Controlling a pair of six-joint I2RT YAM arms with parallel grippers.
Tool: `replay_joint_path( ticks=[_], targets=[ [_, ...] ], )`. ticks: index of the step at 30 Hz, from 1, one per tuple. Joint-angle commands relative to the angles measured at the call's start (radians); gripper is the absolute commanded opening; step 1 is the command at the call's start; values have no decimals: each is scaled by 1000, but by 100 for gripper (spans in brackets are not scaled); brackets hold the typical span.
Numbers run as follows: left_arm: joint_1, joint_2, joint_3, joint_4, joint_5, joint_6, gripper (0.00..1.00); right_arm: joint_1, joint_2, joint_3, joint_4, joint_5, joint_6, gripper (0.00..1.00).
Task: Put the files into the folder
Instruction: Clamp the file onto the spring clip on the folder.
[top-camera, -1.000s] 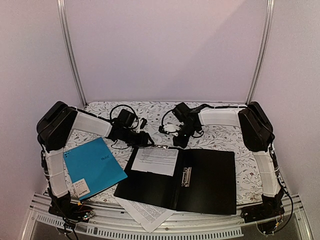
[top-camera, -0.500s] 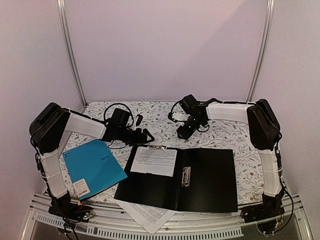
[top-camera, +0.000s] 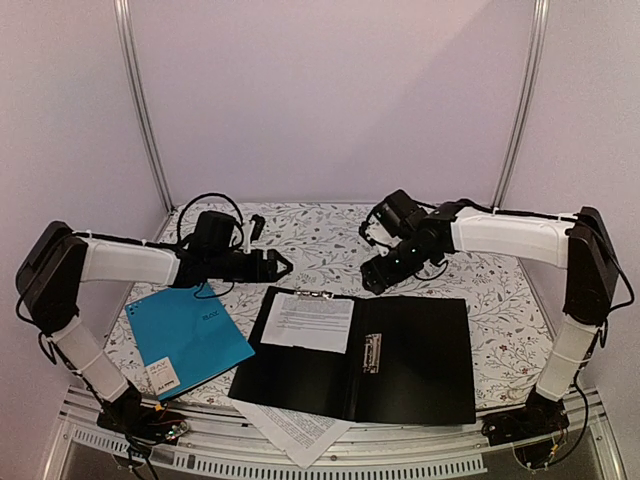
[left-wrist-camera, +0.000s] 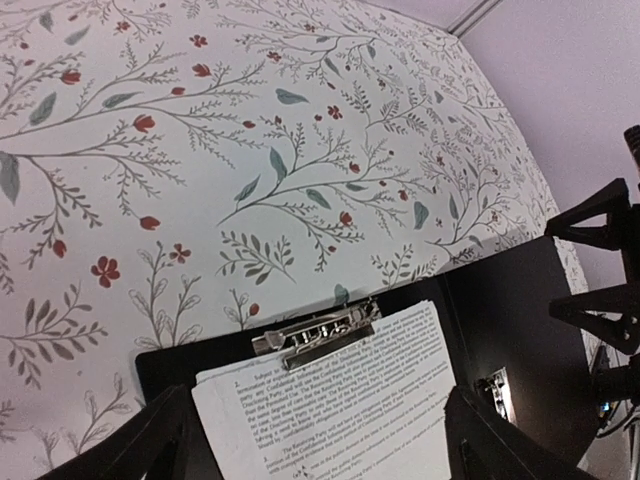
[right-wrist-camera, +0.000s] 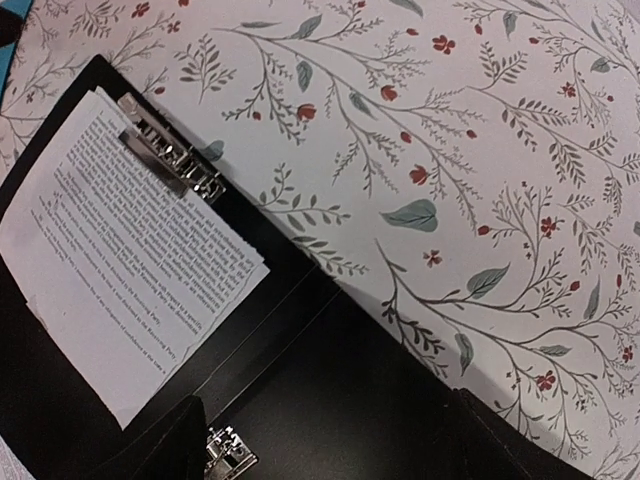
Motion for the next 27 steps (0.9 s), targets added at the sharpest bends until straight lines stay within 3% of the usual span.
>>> replay_joint_path(
  ticks=[1,10,17,27],
  targets=[
    [-7,-89,-103,-52,-57,55,88,160,-39,-73,-123,134,196,83],
    [-38,-158,-161,-68,-99,74,88,373,61,-59,-267,262,437,82],
    [-73,-174,-177,-85,-101,63,88,396,147,-42,-266,268,508,67],
    [-232,-179,-243,-185,-218,39,88,348,218,-37,-254,324,570,43]
  ],
)
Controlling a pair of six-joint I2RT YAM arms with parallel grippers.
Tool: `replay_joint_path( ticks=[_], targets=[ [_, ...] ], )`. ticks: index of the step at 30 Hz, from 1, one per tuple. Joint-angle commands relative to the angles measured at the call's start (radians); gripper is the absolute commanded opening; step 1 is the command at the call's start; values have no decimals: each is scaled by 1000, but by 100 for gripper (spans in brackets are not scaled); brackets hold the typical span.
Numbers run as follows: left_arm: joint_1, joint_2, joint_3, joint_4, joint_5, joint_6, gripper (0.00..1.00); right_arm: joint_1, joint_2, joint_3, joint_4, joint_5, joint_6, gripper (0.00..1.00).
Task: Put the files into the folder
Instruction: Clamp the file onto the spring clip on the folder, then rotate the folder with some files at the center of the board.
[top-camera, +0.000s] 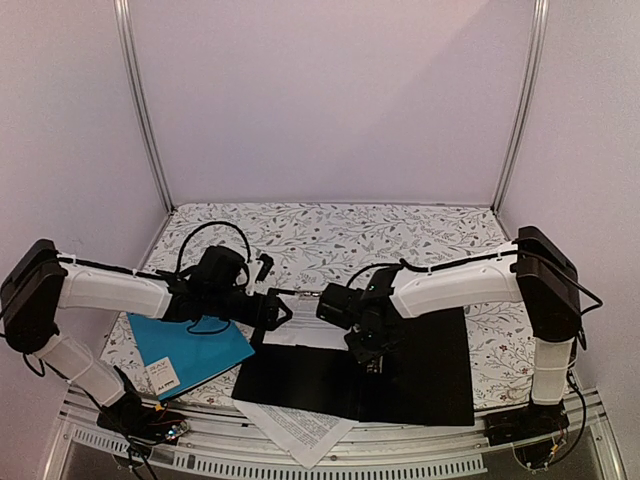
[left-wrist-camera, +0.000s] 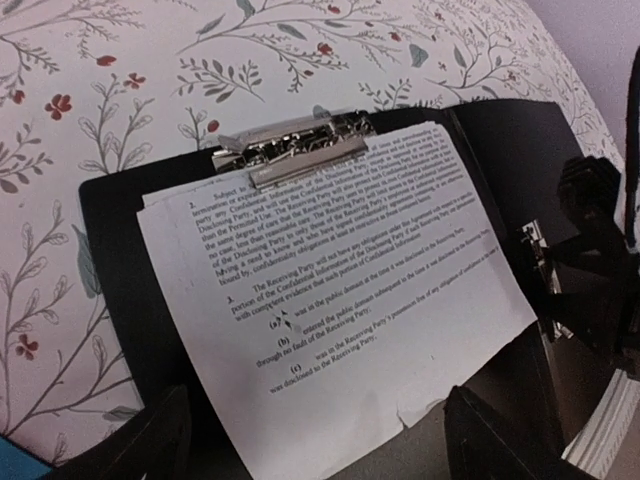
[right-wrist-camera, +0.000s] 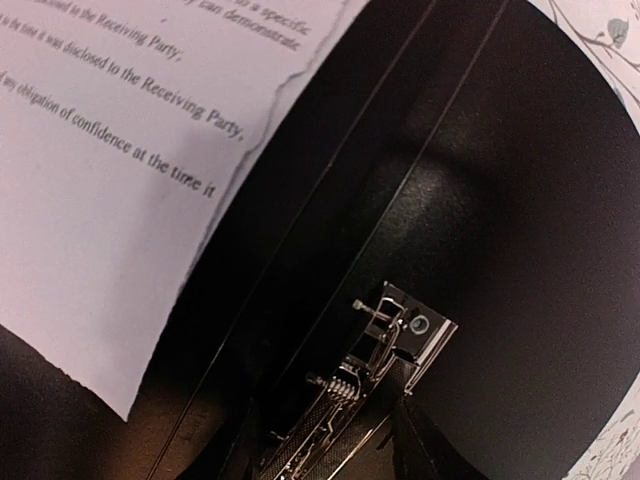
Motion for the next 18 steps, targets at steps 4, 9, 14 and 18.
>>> replay_joint_path(
  ticks=[4,9,14,18],
  targets=[
    [-86,22,-35,-136,-87,-39,88,-50,21,-20,23,87,128,38],
    [-100,129,28,-177,-74,-10,88,-61,5,-42,47,120,166,41],
    [-96,277,161,-258,-90,40,88,-62,-27,-66,54,153,179,52],
    [-80,366,279,-342,-89,63,88,-64,-79,-85,72,161,163,62]
  ],
)
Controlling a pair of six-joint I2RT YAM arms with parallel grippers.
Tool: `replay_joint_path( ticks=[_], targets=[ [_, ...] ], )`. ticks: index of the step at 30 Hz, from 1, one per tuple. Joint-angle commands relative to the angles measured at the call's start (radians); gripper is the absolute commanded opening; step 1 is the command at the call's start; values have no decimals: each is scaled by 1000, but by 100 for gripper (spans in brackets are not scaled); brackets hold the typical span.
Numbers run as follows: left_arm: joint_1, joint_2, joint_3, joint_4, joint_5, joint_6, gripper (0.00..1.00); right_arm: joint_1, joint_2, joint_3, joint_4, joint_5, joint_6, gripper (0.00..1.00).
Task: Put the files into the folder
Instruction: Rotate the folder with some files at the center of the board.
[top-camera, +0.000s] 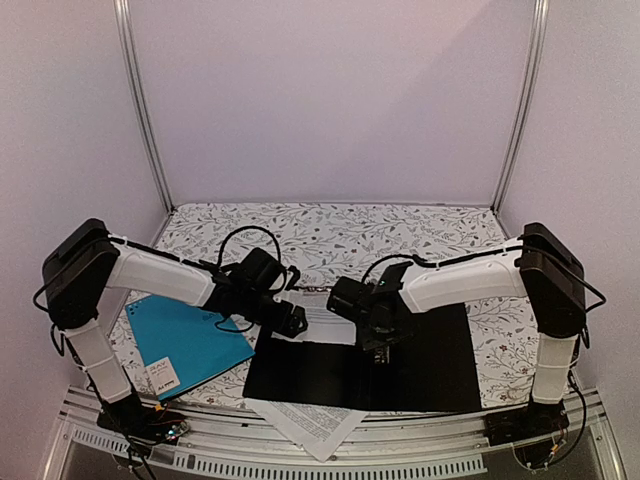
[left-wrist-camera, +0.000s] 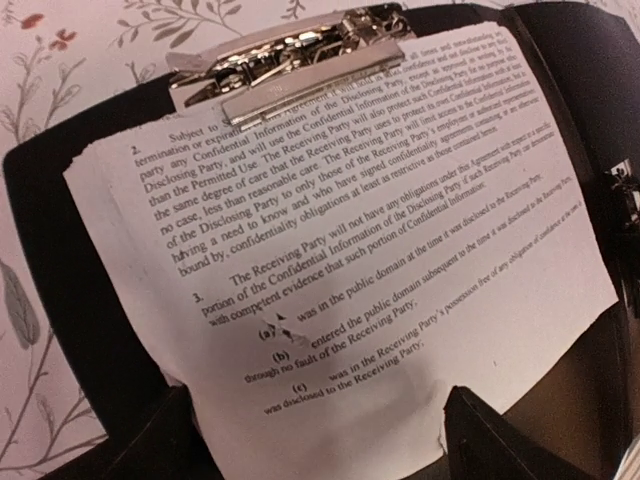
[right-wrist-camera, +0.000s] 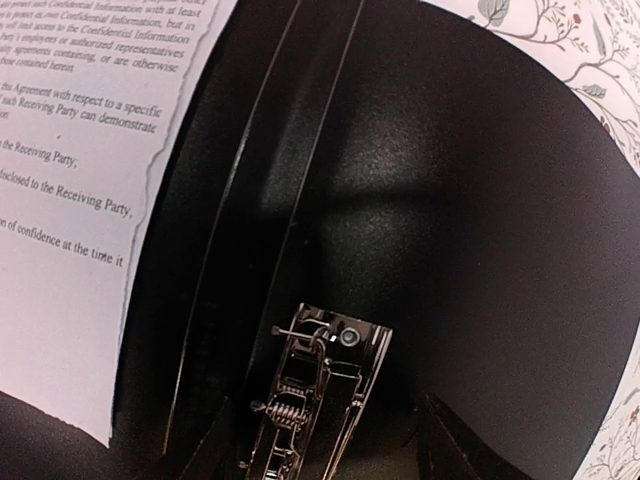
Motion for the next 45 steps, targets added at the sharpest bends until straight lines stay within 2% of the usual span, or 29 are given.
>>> replay_joint_path(
  ticks=[1,8,17,20,22,26,29,34,40,45],
  targets=[
    [15,119,98,-191,-1,36,88,-10,-73,-35,13,41,-1,65],
    [96,264,342,-338,26,81,88,-75,-187,-111,80,-12,-57,82],
    [155,550,858,-631,57,172,87,-125,-262,-165,146,-62,-162,86],
    [158,543,908,-624,51,177,87,-143,-290,-188,151,-50,-201,92],
    [159,499,887,-581,54,170,88,-189,-318,-197,155,-90,-244,98],
    [163,364,795,-474,32,156,90,-300,-338,-198,193,-205,-345,99],
    [162,239,675,-374,23,143,90,-360,-303,-138,188,-273,-441,99],
    [136,24,389,-207,54,119,91,-470,-184,-8,123,-420,-567,99],
    [38,-186,93,-153,69,135,90,-571,-40,135,4,-598,-676,97],
    [-42,-353,-117,-148,58,131,90,-662,52,183,-66,-791,-745,91]
  ],
)
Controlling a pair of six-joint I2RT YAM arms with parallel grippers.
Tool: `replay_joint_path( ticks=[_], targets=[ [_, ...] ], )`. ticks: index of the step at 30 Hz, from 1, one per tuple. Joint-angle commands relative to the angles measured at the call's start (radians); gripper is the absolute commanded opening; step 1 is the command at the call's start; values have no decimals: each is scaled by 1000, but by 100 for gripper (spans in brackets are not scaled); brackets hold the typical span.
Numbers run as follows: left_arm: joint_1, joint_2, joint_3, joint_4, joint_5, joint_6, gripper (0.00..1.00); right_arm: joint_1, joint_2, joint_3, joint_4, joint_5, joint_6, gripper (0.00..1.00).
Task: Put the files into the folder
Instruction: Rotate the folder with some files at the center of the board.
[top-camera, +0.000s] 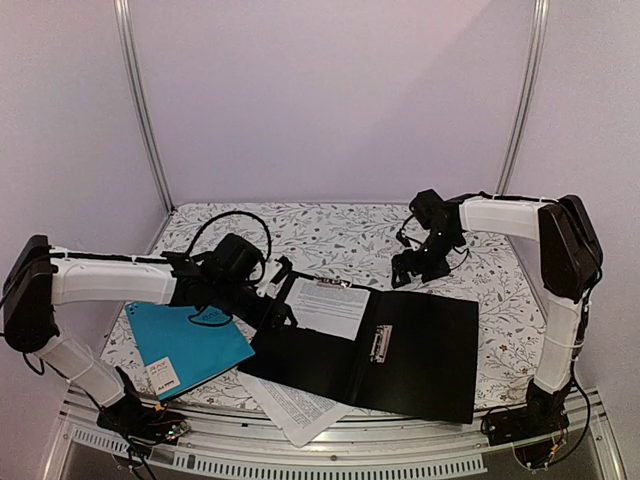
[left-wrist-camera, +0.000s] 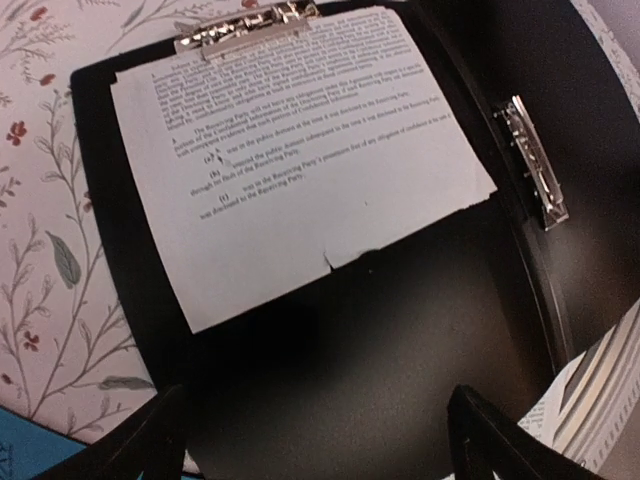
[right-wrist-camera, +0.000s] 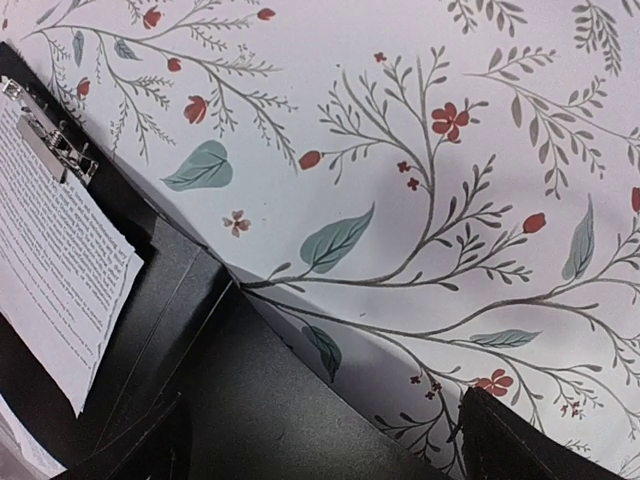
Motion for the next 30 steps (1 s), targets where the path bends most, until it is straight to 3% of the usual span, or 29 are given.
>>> replay_joint_path(
  ticks=[1,4,9,20,30],
  targets=[
    [-66,-139,-144,19,-6,3,90,-72,76,41,-110,-233,-96,90],
    [-129,-211,-208,8,-49,-9,90,-100,102,38,-132,-317,-145,87],
    [-196,-202,-228,-59,-69,-52,89,-111,153,33,-173,-418,-206,79],
    [-300,-130,-223,-105,-132,-47,90,-144,179,7,-182,-482,-262,62],
    [-435,50,-93,-165,-298,15,90,-159,166,-2,-186,-511,-277,59]
  ],
)
